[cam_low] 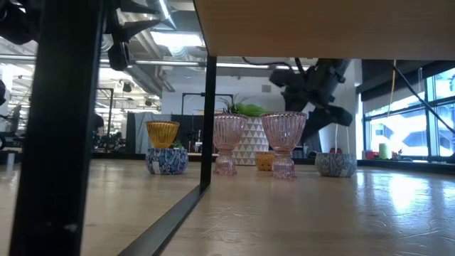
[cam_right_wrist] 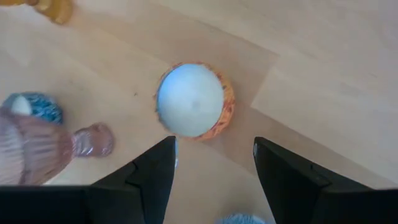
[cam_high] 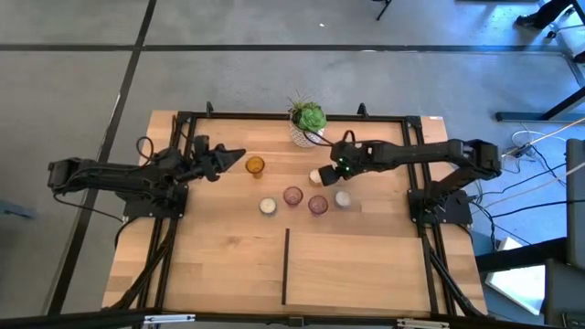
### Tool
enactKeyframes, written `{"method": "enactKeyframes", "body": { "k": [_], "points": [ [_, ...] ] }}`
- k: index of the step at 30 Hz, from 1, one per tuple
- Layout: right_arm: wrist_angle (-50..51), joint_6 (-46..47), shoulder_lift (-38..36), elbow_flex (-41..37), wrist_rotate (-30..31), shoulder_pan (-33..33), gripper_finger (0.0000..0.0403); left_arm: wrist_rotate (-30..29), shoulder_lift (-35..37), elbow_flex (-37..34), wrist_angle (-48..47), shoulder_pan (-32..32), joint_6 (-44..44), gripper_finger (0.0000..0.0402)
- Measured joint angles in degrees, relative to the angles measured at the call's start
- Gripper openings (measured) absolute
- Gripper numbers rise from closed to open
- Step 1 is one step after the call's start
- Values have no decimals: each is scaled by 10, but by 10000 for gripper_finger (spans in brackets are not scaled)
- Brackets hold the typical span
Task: Pick & Place candle stick holders
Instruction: Put the yellow scented candle on the shelf
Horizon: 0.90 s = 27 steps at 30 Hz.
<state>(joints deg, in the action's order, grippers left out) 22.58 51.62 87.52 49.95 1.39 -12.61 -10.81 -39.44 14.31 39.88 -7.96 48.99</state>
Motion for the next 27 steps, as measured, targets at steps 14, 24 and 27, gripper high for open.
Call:
{"method": "enactKeyframes", "body": {
  "k": [14,24,27],
  "points": [
    [-18,-11,73,39,-34,-16,174,5,-47,0,2,0,43,61],
    [-15,-37,73,58,-1,-22,169,30,-47,0,7,0,45,59],
    [-6,-37,73,58,-1,-29,169,33,-47,0,7,0,45,59]
  ]
}}
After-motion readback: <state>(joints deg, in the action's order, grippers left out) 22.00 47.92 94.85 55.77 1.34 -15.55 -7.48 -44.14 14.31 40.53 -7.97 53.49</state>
